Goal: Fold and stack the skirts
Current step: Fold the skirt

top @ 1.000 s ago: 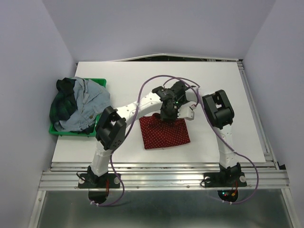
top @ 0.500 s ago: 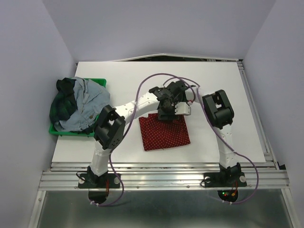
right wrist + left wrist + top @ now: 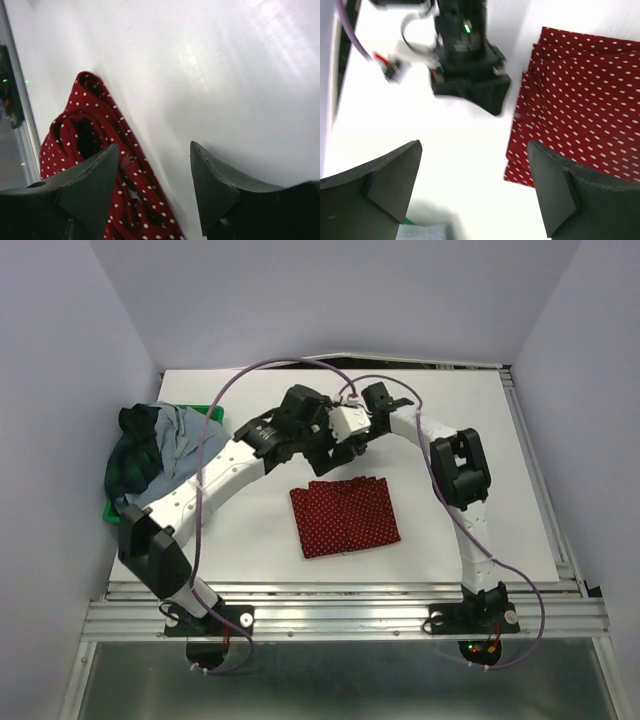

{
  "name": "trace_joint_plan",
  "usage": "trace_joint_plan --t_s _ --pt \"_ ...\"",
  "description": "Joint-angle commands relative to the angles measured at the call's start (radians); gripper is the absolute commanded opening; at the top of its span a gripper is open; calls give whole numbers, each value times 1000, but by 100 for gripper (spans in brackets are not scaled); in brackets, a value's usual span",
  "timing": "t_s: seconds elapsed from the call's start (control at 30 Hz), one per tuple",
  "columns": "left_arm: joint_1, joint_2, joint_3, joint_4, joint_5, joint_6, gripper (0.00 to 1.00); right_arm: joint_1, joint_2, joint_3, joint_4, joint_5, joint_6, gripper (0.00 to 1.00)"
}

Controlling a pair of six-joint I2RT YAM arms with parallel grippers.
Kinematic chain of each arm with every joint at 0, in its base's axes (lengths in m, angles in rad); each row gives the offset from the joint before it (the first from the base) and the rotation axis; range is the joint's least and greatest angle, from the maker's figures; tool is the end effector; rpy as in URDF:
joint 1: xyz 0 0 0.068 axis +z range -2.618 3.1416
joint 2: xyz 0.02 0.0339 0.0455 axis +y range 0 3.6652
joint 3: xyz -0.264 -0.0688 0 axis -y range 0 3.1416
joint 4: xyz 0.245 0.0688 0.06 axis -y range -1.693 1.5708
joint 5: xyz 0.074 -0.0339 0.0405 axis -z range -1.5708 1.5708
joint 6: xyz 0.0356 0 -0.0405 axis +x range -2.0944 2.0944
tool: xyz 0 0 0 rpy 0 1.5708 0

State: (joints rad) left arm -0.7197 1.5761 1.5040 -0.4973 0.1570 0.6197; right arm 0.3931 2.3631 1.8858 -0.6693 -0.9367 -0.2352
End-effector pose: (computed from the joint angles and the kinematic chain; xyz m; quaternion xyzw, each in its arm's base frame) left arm 0.2686 -0.2428 0.3608 0.5724 0.6623 -0.0926 0.4745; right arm 0.4437 0.2151 0.1530 -0.3599 0.8003 0.4547 0.1525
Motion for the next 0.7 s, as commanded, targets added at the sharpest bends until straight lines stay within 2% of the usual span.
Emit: trace_joint_plan --t_s 0.0,0.03,0.13,0.23,0.27,0.33,0.37,0.4,0.5,0.53,0.67 --pt "60 -115 -148 123 131 -260 99 -42 -39 105 30 107 28 69" --pt "74 -135 -218 173 160 -329 99 -54 -62 133 30 119 27 70" --pt "88 -218 -313 253 176 -399 99 -88 -119 142 30 167 23 70" --pt "98 -235 -366 295 315 -468 99 -120 -241 57 31 122 46 64" --pt "106 -229 -381 304 438 -480 99 -120 -280 -29 33 110 60 61" --pt "127 -202 -409 347 524 -578 98 -120 -401 -144 56 35 111 59" --pt "137 -188 -448 421 594 -624 93 -120 -442 -212 82 -2 184 58" --pt "146 -159 -467 465 622 -729 85 -120 -518 -352 152 -76 226 57" --pt "177 -79 -534 629 700 -853 78 -93 -605 -595 343 -160 388 56" --pt "218 -8 -580 758 734 -976 72 -42 -634 -696 456 -174 466 57" --pt "250 102 -570 787 725 -1017 66 -33 -576 -775 566 -186 557 58"
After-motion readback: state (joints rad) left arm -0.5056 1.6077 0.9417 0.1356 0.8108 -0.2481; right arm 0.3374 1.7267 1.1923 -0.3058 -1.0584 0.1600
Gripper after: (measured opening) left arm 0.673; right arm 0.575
